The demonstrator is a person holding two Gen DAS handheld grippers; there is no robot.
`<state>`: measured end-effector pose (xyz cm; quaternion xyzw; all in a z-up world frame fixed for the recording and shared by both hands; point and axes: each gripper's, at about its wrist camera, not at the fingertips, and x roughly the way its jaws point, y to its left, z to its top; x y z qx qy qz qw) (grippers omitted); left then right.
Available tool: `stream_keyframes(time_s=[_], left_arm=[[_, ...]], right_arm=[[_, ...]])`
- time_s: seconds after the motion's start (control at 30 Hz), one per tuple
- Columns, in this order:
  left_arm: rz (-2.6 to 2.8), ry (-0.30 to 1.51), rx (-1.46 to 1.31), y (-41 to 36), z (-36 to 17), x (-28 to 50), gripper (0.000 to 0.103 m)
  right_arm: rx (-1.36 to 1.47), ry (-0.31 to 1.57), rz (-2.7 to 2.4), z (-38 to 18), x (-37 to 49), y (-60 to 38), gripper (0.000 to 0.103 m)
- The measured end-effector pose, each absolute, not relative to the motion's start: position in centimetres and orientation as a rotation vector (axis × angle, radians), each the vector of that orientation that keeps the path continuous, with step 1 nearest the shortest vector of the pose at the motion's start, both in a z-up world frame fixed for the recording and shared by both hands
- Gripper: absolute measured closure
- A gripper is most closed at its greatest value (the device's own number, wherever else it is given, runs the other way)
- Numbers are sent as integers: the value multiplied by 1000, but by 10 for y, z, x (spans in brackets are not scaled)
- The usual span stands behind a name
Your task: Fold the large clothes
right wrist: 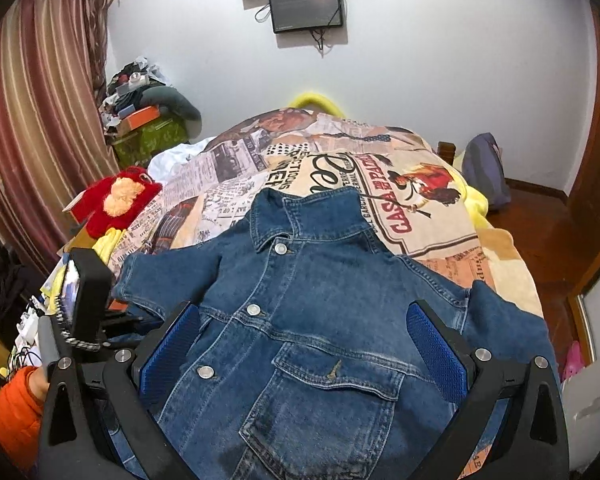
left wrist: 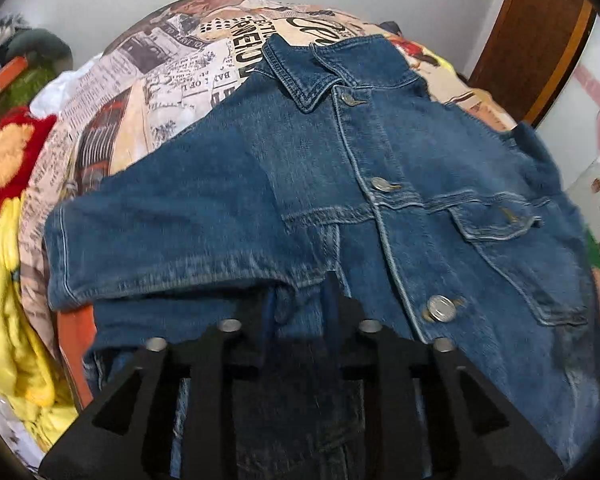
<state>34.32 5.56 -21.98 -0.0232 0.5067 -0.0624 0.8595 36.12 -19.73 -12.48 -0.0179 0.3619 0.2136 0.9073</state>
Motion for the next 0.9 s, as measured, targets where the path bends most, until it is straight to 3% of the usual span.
stream_keyframes(time_s=[0.07, 0.27, 0.4, 0.57, 0.9], left_arm=[[-123, 1037, -66, 66, -208, 333, 43], [12, 897, -94, 113, -172, 314, 13], [96, 876, -203, 166, -171, 312, 11], [124, 958, -480, 237, -210, 315, 11], [83, 1028, -848, 282, -284, 324, 12]], right_arm=[[-39, 758, 436, -129, 364, -196, 0], [-32, 825, 423, -149, 380, -185, 0], [-36, 869, 423, -164, 390, -175, 0], [-50, 903, 426, -179, 400, -166, 0], [-66, 944, 424, -195, 418, -157, 0]])
